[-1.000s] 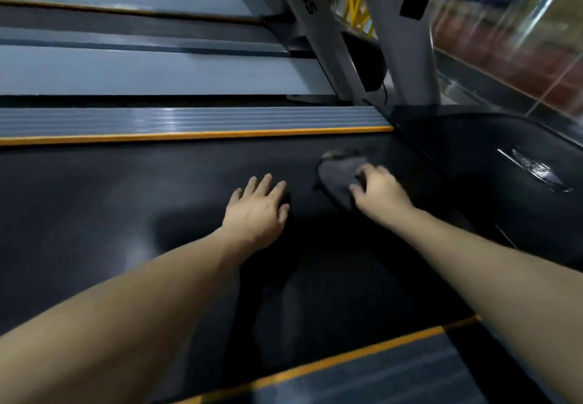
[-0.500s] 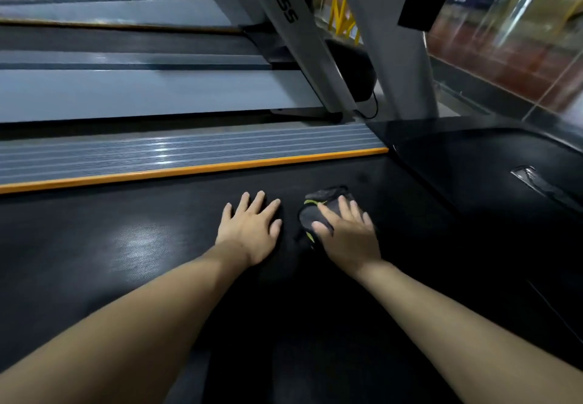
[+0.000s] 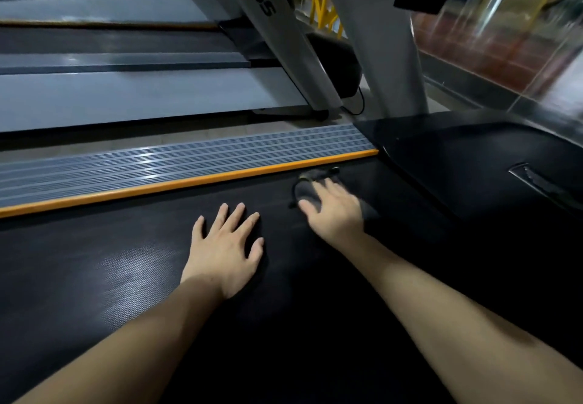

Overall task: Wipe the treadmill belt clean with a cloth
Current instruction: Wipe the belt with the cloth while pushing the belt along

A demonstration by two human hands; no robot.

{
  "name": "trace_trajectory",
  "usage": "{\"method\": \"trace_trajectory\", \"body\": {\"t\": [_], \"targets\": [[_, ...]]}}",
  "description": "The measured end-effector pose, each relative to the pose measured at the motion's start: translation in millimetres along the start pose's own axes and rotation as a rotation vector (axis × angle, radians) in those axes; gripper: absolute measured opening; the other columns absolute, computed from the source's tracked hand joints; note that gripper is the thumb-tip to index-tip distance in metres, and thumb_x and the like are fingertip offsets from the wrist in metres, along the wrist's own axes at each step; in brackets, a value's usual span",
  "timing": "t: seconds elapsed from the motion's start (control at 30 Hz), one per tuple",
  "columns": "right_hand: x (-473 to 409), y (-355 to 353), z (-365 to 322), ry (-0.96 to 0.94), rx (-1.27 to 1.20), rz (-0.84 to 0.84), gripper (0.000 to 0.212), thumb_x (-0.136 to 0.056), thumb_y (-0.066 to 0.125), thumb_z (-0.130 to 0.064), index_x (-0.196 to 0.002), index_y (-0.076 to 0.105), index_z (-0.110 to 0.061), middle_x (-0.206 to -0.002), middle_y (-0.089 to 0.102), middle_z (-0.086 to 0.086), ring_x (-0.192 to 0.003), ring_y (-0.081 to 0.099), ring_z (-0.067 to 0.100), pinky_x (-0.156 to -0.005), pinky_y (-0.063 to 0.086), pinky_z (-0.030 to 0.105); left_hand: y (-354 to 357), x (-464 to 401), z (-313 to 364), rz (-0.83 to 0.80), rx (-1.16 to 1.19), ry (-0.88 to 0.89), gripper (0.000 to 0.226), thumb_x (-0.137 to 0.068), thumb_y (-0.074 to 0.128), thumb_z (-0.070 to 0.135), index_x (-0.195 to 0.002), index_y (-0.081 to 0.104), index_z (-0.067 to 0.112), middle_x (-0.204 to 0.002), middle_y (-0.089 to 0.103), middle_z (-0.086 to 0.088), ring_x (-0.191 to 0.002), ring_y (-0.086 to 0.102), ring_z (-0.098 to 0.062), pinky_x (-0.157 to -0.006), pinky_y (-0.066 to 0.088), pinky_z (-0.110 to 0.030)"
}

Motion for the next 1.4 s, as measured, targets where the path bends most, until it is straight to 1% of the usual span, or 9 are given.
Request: {"method": "trace_trajectory", "body": {"t": [0.17, 0.3, 0.4, 0.6, 0.7, 0.9, 1.03, 1.2, 1.4], "targets": [[-17.3, -11.6, 17.7, -0.142, -0.148, -0.002, 0.047, -0.093, 0.053, -0.044, -0.137, 0.058, -0.026, -0.145, 0.055, -0.001, -0.135, 0.05, 0.024, -0.111, 0.039, 0.039, -1.7, 0.5, 0.9, 0.007, -0.01, 0.022, 0.068, -0.091, 0.011, 0.065, -0.155, 0.025, 0.046, -0.168, 0.011, 0.015, -0.157, -0.003, -0.014, -0.124, 0.001, -0.054], [-57.8, -35.0, 105.3, 0.113, -0.063, 0.095, 0.034, -0.092, 0.055, -0.035, -0.125, 0.059, -0.028, -0.127, 0.062, 0.0, -0.113, 0.06, 0.035, -0.092, 0.051, 0.044, -3.5, 1.6, 2.2, 0.033, -0.01, 0.035, 0.067, -0.092, 0.014, 0.064, -0.154, 0.029, 0.045, -0.167, 0.016, 0.016, -0.156, 0.0, -0.013, -0.125, 0.004, -0.052], [-47.1, -37.2, 92.5, 0.191, -0.061, 0.167, 0.029, -0.092, 0.059, -0.03, -0.119, 0.067, -0.021, -0.117, 0.068, 0.01, -0.103, 0.056, 0.041, -0.089, 0.049, 0.043, -3.3, 1.1, 0.5, 0.044, -0.006, 0.023, 0.067, -0.092, 0.018, 0.064, -0.154, 0.032, 0.043, -0.167, 0.018, 0.016, -0.156, 0.002, -0.011, -0.125, 0.005, -0.052], [-2.6, -4.0, -63.1, -0.268, -0.198, 0.037, 0.03, -0.091, 0.056, -0.038, -0.116, 0.068, -0.028, -0.117, 0.069, -0.007, -0.103, 0.052, 0.028, -0.092, 0.045, 0.04, -5.3, 2.8, 1.1, 0.056, -0.016, 0.029, 0.068, -0.091, 0.018, 0.065, -0.152, 0.037, 0.042, -0.165, 0.023, 0.016, -0.156, 0.007, -0.011, -0.125, 0.005, -0.051], [-19.4, -8.0, -37.7, -0.382, -0.123, 0.069, 0.028, -0.089, 0.053, -0.04, -0.11, 0.069, -0.029, -0.109, 0.068, -0.008, -0.1, 0.053, 0.027, -0.089, 0.048, 0.04, -7.2, 3.9, 2.3, 0.065, -0.029, 0.04, 0.066, -0.091, 0.018, 0.064, -0.15, 0.04, 0.044, -0.164, 0.026, 0.017, -0.156, 0.009, -0.012, -0.124, 0.006, -0.051], [-71.1, -40.2, 123.4, 0.171, 0.053, 0.204, 0.029, -0.093, 0.061, -0.03, -0.118, 0.071, -0.019, -0.117, 0.058, 0.014, -0.105, 0.051, 0.039, -0.09, 0.047, 0.044, -8.7, 5.1, 4.3, 0.083, -0.013, 0.04, 0.065, -0.091, 0.022, 0.063, -0.149, 0.044, 0.042, -0.163, 0.03, 0.016, -0.155, 0.013, -0.012, -0.124, 0.008, -0.052], [-42.5, -39.3, 52.9, 0.129, -0.011, 0.201, 0.037, -0.087, 0.054, -0.04, -0.116, 0.067, -0.02, -0.107, 0.067, 0.015, -0.101, 0.056, 0.039, -0.087, 0.046, 0.043, -7.7, 3.6, 4.0, 0.07, -0.006, 0.043, 0.066, -0.09, 0.021, 0.063, -0.148, 0.044, 0.042, -0.163, 0.031, 0.014, -0.155, 0.014, -0.013, -0.124, 0.009, -0.052], [7.6, -22.2, -54.0, -0.259, -0.226, 0.077, 0.023, -0.085, 0.07, -0.033, -0.104, 0.069, -0.02, -0.098, 0.065, 0.007, -0.098, 0.054, 0.034, -0.089, 0.048, 0.046, -7.3, 4.5, 4.4, 0.077, -0.01, 0.059, 0.066, -0.09, 0.021, 0.064, -0.148, 0.045, 0.042, -0.162, 0.032, 0.015, -0.155, 0.016, -0.013, -0.124, 0.011, -0.051], [-68.0, -48.2, 110.4, 0.048, 0.066, 0.238, 0.028, -0.088, 0.061, -0.035, -0.108, 0.071, -0.018, -0.105, 0.063, 0.011, -0.102, 0.056, 0.036, -0.088, 0.05, 0.043, -7.0, 4.4, 3.2, 0.077, -0.005, 0.05, 0.066, -0.09, 0.021, 0.064, -0.149, 0.043, 0.043, -0.163, 0.029, 0.017, -0.155, 0.012, -0.011, -0.124, 0.011, -0.049]]}}
Point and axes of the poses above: each hand's wrist, its own x-axis away from the middle knuckle, its own y-axis out of the palm, z = x × y, the point moved 9 cm from there along -x, towards the middle knuckle
